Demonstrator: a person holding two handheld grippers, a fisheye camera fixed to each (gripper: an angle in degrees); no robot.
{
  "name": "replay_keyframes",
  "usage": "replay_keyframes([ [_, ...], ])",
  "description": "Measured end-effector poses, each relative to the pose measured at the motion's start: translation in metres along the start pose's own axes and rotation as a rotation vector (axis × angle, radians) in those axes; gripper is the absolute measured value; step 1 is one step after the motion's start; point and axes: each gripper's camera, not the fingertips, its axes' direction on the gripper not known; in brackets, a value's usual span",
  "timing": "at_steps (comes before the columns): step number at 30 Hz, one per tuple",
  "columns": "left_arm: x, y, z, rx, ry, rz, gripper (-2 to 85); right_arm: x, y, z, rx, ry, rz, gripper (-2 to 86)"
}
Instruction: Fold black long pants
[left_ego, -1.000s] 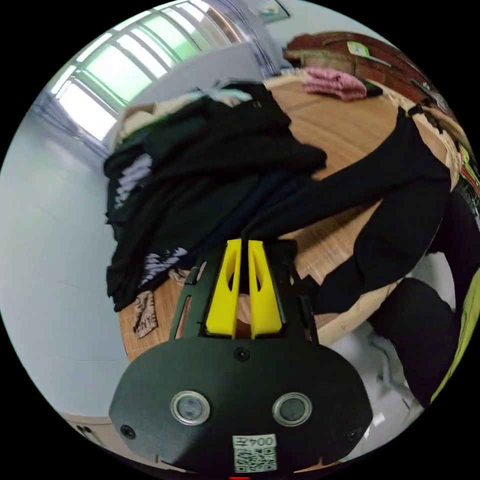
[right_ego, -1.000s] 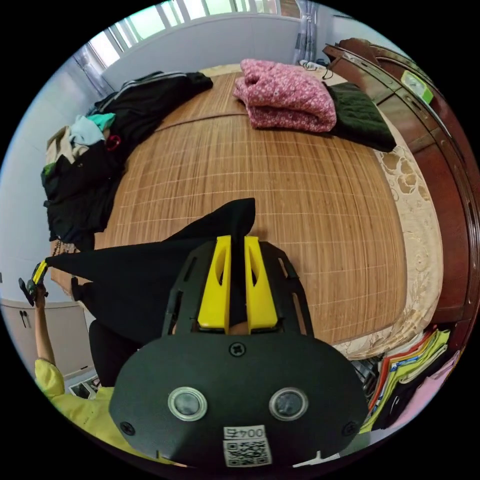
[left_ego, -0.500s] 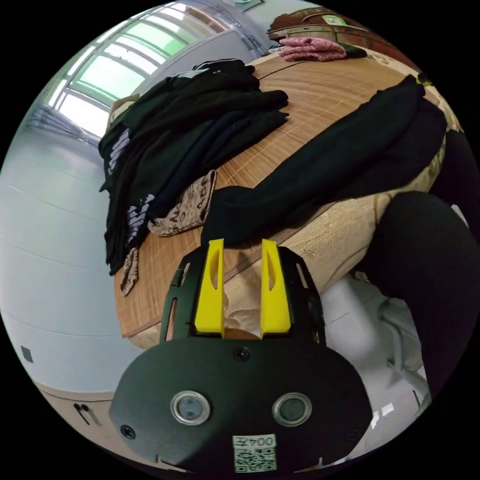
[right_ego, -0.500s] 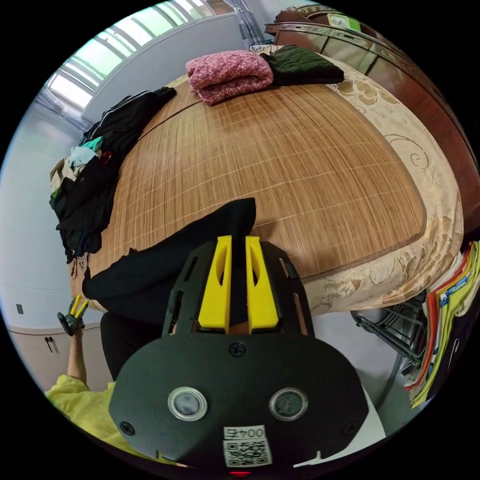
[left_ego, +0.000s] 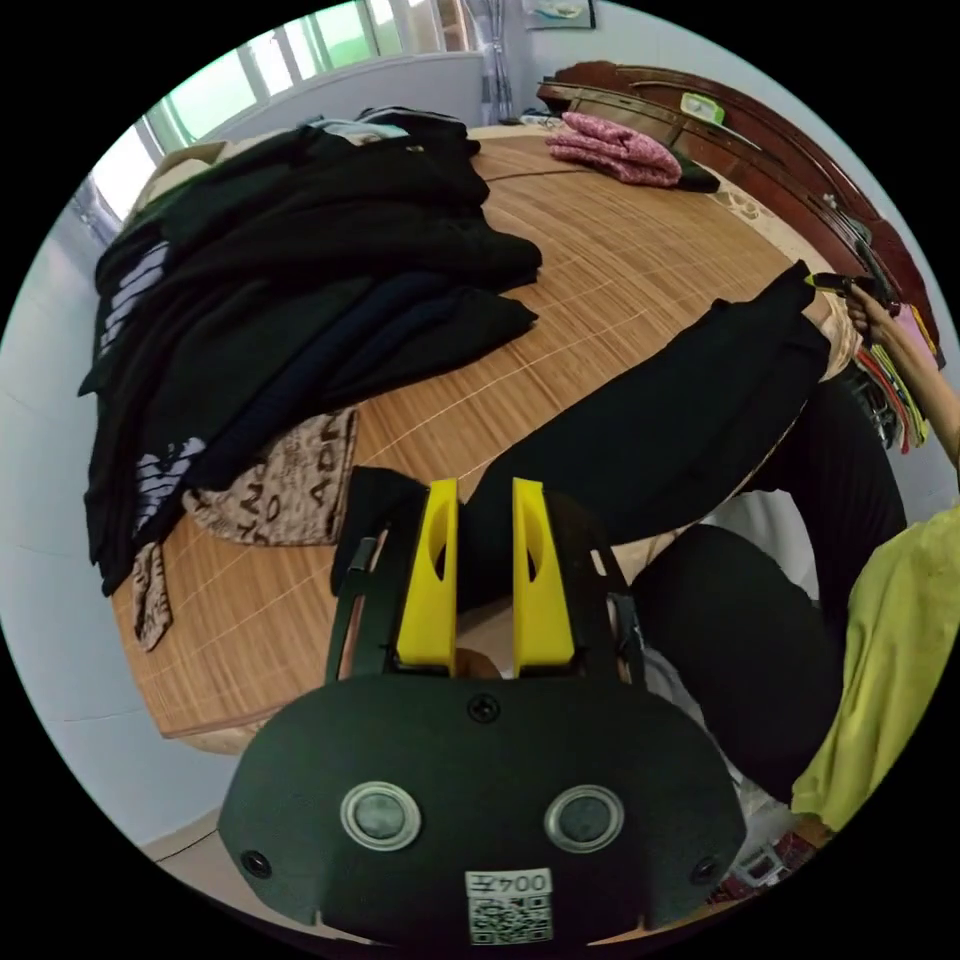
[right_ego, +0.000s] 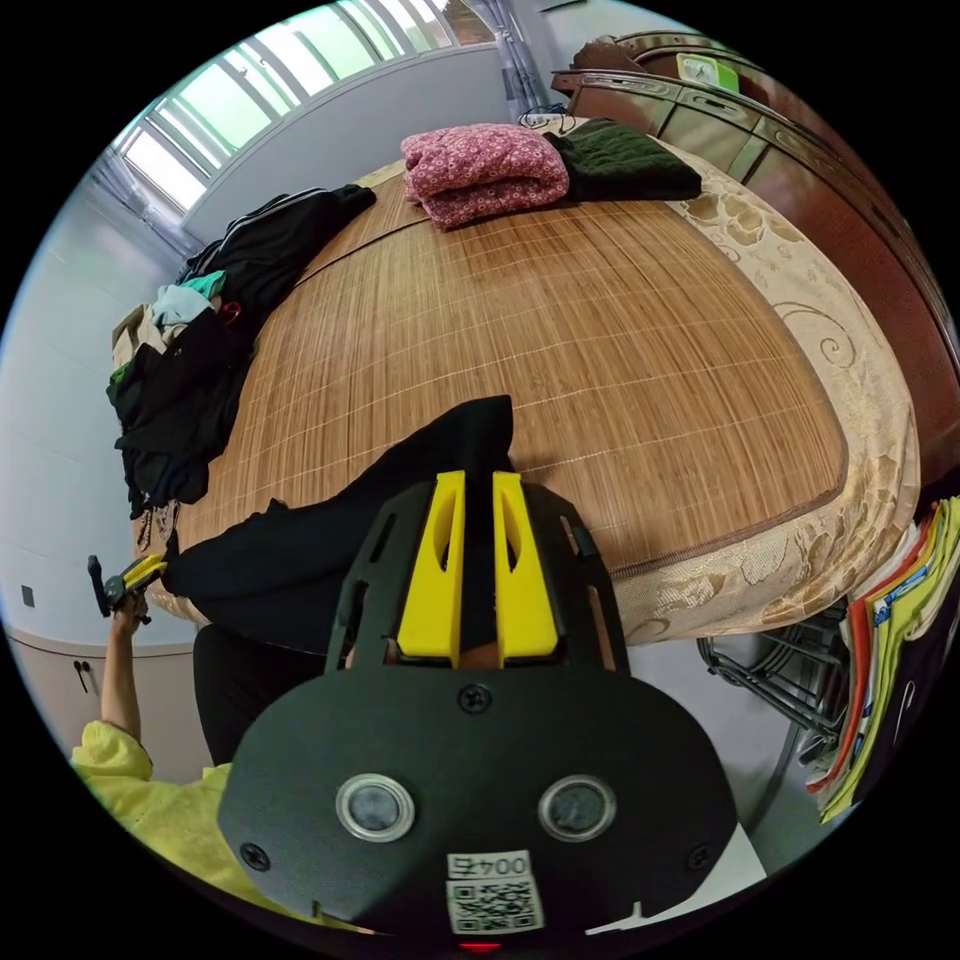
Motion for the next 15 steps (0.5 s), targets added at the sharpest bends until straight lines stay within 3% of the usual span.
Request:
replay_keyframes([
  [4,-0.005,-0.030,0.018,-0.068,0.084,-0.027,8.3,0.009,0.007,-0.007,0.005,-0.005,-0.014,5.5],
  [9,-0.006,-0.041,0.038,-0.149,0.045,-0.036,8.1,0.016,0.012,-0.009,0.011,-0.001,-0.025,5.5],
  [15,0.002,-0.045,0.025,-0.128,0.012,0.011,2.5,0.026,0.020,-0.018,0.050,-0.014,-0.023,5.5],
])
